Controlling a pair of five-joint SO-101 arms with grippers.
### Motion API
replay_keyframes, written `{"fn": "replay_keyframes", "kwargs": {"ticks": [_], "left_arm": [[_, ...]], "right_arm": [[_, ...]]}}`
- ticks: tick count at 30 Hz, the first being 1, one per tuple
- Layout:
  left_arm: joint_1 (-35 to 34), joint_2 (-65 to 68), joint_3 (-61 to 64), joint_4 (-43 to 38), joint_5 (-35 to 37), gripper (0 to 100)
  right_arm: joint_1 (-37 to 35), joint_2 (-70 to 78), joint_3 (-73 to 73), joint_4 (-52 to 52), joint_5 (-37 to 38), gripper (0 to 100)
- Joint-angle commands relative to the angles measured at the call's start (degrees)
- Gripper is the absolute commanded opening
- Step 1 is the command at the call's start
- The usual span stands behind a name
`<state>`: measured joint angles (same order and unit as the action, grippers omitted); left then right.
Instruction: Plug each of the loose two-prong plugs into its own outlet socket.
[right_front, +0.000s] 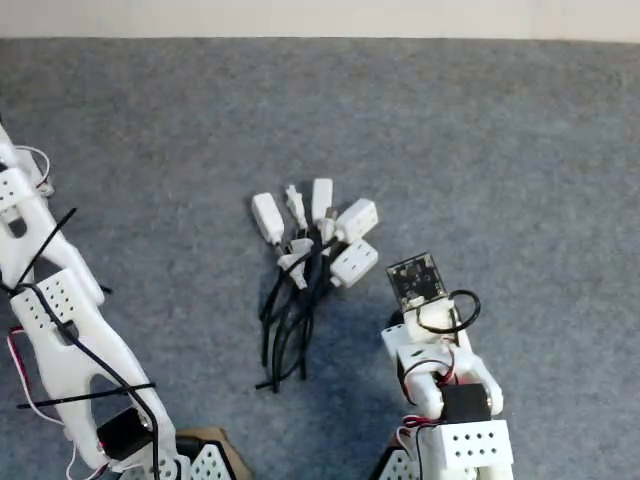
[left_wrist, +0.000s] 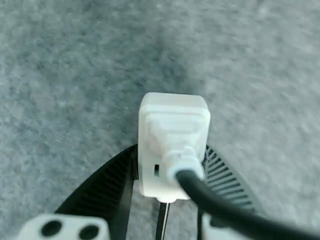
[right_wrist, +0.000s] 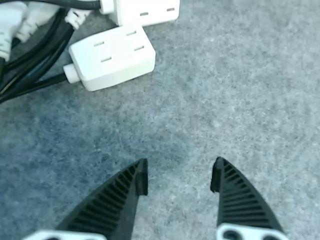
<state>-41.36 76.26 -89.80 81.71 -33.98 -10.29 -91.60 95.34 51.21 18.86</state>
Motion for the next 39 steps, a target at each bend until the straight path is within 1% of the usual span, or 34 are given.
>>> {"fn": "replay_keyframes", "kwargs": {"ticks": [1, 3, 4, 5, 12, 14, 16, 19, 20, 23, 28, 34, 39], "left_arm": [[-2.4, -1.5, -2.8, -4.0, 5.6, 15], [-2.9, -1.6, -2.8, -4.0, 7.3, 25], [-3.2, -1.6, -2.8, -3.7, 7.7, 28], [-3.5, -1.6, -2.8, -3.7, 8.3, 29], [-4.9, -1.6, -2.9, -3.3, 11.8, 27], [-4.9, -2.4, -4.7, 0.8, 12.4, 27], [-3.4, -3.9, -5.8, 7.4, 12.5, 27], [1.5, -8.2, -5.5, 19.3, 12.5, 27], [3.4, -9.6, -5.1, 21.4, 12.9, 27], [6.8, -14.1, -3.1, 20.9, 17.0, 27], [17.1, -22.1, 3.4, 21.0, 22.8, 27], [35.9, -29.9, 19.0, 20.9, 27.2, 27], [50.2, -31.8, 29.0, 20.7, 29.5, 27]], "right_arm": [[-0.8, -0.8, 2.9, 0.4, 0.8, 20.0], [-0.8, -0.8, 2.9, 0.4, 0.8, 20.0], [-0.8, -0.8, 2.9, 0.4, 0.8, 20.0], [-0.8, -0.8, 2.9, 0.4, 0.8, 20.0], [-0.8, -0.8, 2.9, 0.5, 0.9, 20.0], [-0.8, -0.8, 2.9, 0.5, 0.9, 20.0], [-0.8, -0.8, 2.9, 0.5, 0.8, 20.0], [-0.8, -0.8, 2.9, 0.5, 0.6, 20.0], [-0.8, -0.8, 2.9, 0.5, 0.6, 20.0], [-0.8, -0.8, 2.9, 0.5, 0.6, 20.0], [-0.8, -0.8, 2.9, 0.5, 0.6, 20.0], [-0.8, -0.8, 2.9, 0.5, 0.8, 20.0], [-0.8, -0.8, 2.9, 0.5, 0.9, 20.0]]}}
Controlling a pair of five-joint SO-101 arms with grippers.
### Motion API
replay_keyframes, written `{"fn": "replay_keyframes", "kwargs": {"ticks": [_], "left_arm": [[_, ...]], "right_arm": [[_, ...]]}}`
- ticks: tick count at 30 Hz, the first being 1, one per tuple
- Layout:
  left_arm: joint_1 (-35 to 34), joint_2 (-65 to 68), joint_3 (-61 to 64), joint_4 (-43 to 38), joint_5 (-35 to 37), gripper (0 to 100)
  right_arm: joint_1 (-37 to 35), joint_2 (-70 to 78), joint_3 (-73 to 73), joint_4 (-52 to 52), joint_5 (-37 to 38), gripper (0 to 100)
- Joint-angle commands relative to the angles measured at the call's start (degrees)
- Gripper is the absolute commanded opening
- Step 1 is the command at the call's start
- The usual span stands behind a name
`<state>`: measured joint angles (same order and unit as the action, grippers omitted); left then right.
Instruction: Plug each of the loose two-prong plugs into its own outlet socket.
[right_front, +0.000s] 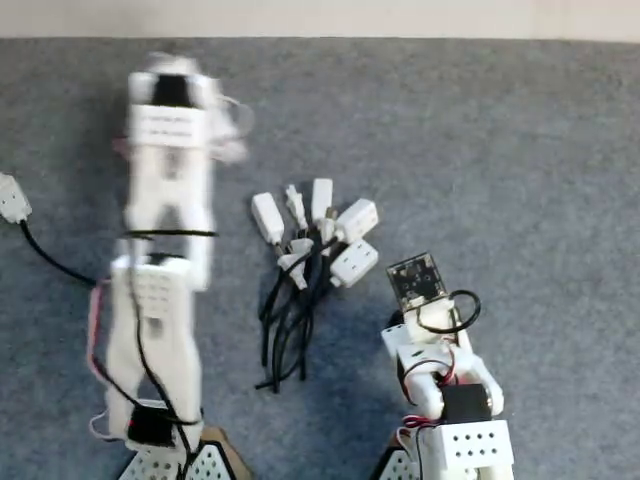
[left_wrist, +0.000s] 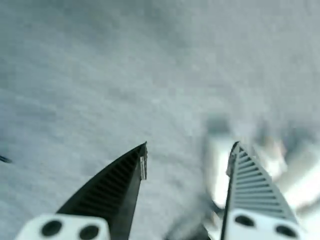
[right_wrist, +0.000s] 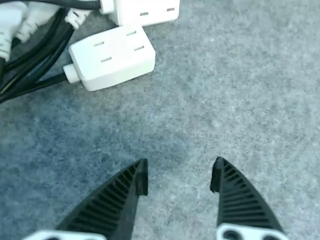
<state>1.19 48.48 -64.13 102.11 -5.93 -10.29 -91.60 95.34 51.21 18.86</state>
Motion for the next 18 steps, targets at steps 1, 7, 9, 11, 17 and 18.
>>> {"fn": "replay_keyframes", "kwargs": {"ticks": [1, 7, 9, 11, 17, 18], "left_arm": [[9.5, -4.0, 3.9, 0.4, 1.9, 27], [12.0, -2.9, 4.4, -1.0, 2.6, 27], [11.4, -0.4, 4.3, -0.9, 2.5, 27], [10.9, 2.8, 4.3, -0.9, 2.5, 27], [5.8, 9.8, 4.4, -0.8, 2.8, 27], [4.2, 10.0, 5.0, -0.8, 2.8, 27]], "right_arm": [[-0.8, -0.8, 2.9, 0.5, 0.9, 20.0], [-0.8, -0.8, 2.9, 0.5, 0.9, 20.0], [-0.8, -0.8, 2.9, 0.5, 0.9, 20.0], [-0.8, -0.8, 2.9, 0.5, 0.9, 20.0], [-0.8, -0.8, 2.9, 0.5, 0.9, 20.0], [-0.8, -0.8, 2.9, 0.5, 0.9, 20.0]]}}
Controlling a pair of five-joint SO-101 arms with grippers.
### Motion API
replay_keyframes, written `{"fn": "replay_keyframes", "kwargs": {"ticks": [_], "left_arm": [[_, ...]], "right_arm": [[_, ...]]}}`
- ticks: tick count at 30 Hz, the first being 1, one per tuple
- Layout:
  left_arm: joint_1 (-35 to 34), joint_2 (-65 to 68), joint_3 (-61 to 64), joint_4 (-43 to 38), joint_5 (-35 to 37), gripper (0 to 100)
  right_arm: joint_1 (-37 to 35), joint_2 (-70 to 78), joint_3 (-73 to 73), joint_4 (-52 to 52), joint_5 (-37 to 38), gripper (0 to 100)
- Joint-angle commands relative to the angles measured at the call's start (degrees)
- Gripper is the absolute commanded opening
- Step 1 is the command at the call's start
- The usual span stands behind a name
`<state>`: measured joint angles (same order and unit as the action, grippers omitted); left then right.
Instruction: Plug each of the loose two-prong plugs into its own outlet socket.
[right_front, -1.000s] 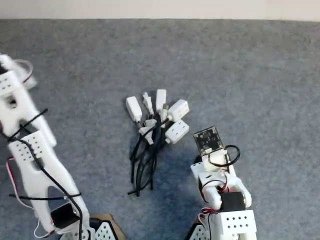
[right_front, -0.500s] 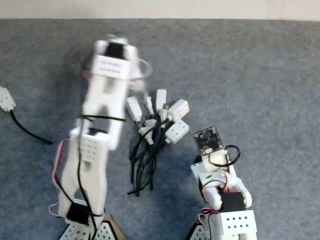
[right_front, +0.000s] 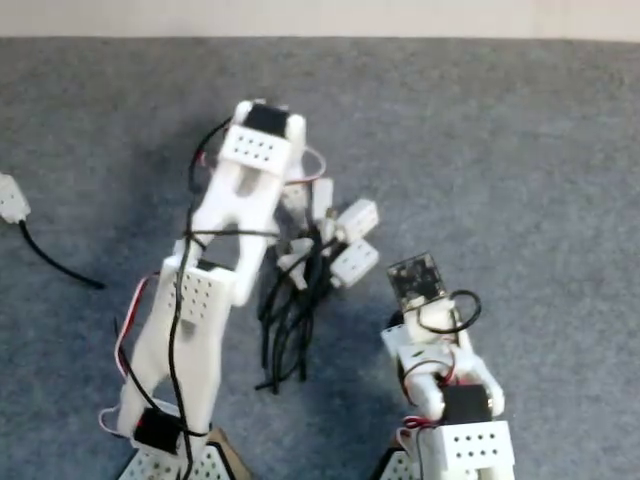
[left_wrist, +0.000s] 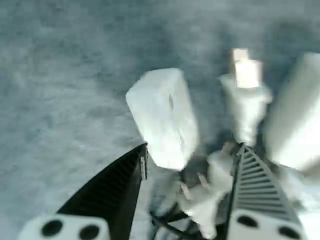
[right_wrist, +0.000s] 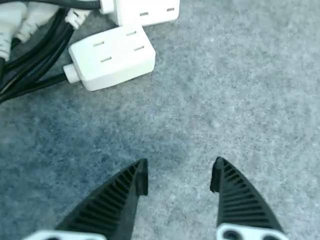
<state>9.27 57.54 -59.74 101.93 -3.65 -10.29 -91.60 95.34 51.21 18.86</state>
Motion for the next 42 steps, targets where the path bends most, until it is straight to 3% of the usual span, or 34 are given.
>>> {"fn": "replay_keyframes", "kwargs": {"ticks": [1, 8, 15, 18, 22, 27, 33, 38, 42], "left_arm": [[-5.5, 0.7, 1.5, -0.6, 0.5, 27], [-13.7, -3.8, 7.4, -0.6, 0.0, 27], [-13.9, -5.3, 7.4, -1.1, -2.4, 27], [-13.9, -5.2, 7.5, -1.1, -3.1, 20], [-13.9, -5.8, 7.4, -0.7, -12.4, 0], [-17.2, -8.5, 2.7, -0.6, -18.7, 0], [-20.9, -20.9, -1.5, -0.6, -39.0, 0], [-23.1, -35.9, 5.5, -0.6, -53.8, 0], [-23.3, -50.2, 17.3, -0.6, -61.1, 0]], "right_arm": [[-0.8, -0.8, 2.9, 0.5, 0.9, 20.0], [-0.8, -0.8, 2.9, 0.4, 0.9, 20.0], [-0.8, -0.8, 2.9, 0.4, 0.9, 20.0], [-0.8, -0.8, 2.9, 0.4, 0.9, 20.0], [-0.8, -0.8, 2.9, 0.4, 0.9, 20.0], [-0.8, -0.8, 2.9, 0.4, 0.9, 20.0], [-0.8, -0.8, 2.9, 0.4, 0.9, 20.0], [-0.8, -0.8, 3.0, 0.3, 0.9, 20.0], [-0.9, -0.8, 3.0, 0.2, 0.9, 20.0]]}}
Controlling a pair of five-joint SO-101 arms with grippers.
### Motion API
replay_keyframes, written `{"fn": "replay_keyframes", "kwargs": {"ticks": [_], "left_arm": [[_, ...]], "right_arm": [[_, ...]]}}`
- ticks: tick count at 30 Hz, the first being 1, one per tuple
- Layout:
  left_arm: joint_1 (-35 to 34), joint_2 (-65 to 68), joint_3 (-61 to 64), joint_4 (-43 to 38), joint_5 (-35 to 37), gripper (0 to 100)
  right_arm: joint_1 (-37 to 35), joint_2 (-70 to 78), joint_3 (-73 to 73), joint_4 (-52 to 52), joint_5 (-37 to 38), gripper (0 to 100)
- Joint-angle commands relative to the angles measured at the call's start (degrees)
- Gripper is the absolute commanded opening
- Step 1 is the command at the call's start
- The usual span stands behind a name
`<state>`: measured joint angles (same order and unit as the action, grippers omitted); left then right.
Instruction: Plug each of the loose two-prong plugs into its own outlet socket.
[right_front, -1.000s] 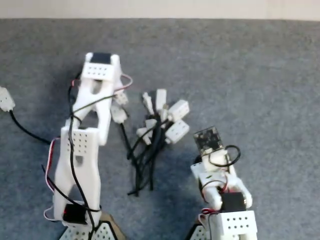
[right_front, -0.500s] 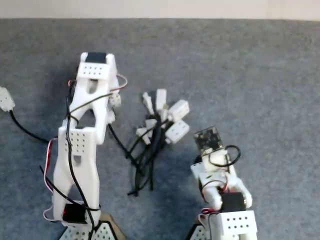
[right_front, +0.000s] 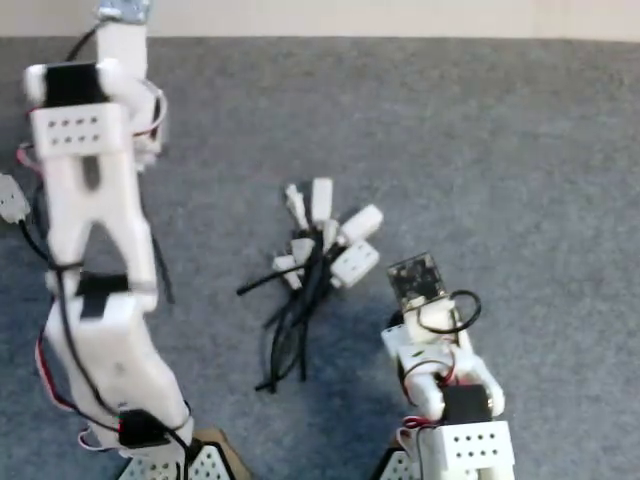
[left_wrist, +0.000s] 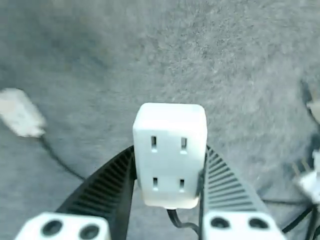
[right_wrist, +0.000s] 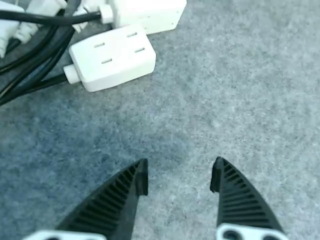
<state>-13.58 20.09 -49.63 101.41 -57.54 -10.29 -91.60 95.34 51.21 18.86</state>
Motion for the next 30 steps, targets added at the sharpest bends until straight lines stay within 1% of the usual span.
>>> {"fn": "replay_keyframes", "kwargs": {"ticks": [1, 4, 7, 9, 12, 14, 16, 18, 23, 27, 30], "left_arm": [[0.0, -17.1, 13.0, -0.1, -8.7, 0], [2.6, -31.3, 36.3, -0.1, -14.2, 0], [5.2, -47.1, 60.4, -0.1, -22.9, 0], [6.9, -56.9, 74.2, -0.2, -28.4, 0], [9.5, -69.2, 91.0, -0.4, -34.9, 0], [10.5, -74.8, 99.4, -0.5, -38.8, 0], [11.8, -78.2, 105.7, -2.1, -40.7, 0], [13.8, -79.9, 111.1, -6.1, -39.9, 0], [20.6, -80.0, 121.4, -19.3, -32.7, 1], [24.4, -79.9, 123.5, -28.5, -26.8, 1], [25.8, -79.9, 123.6, -31.8, -22.6, 1]], "right_arm": [[-0.9, -0.8, 3.0, 0.2, 0.9, 20.0], [-0.9, -0.8, 3.0, 0.2, 0.9, 20.0], [-0.9, -0.8, 3.9, 0.2, 0.9, 20.0], [-1.5, -0.8, 4.4, 0.2, 0.9, 20.0], [-3.5, -0.8, 4.7, 0.2, 0.9, 20.0], [-3.6, -0.8, 4.7, 0.4, 0.9, 20.0], [-3.6, -0.8, 4.7, 0.4, 0.9, 20.0], [-3.6, -0.8, 4.7, 0.4, 0.9, 20.0], [-3.6, -0.8, 4.7, 0.4, 0.9, 20.0], [-3.6, -0.8, 4.7, 0.4, 0.9, 20.0], [-3.6, -0.8, 4.7, 0.4, 0.9, 20.0]]}}
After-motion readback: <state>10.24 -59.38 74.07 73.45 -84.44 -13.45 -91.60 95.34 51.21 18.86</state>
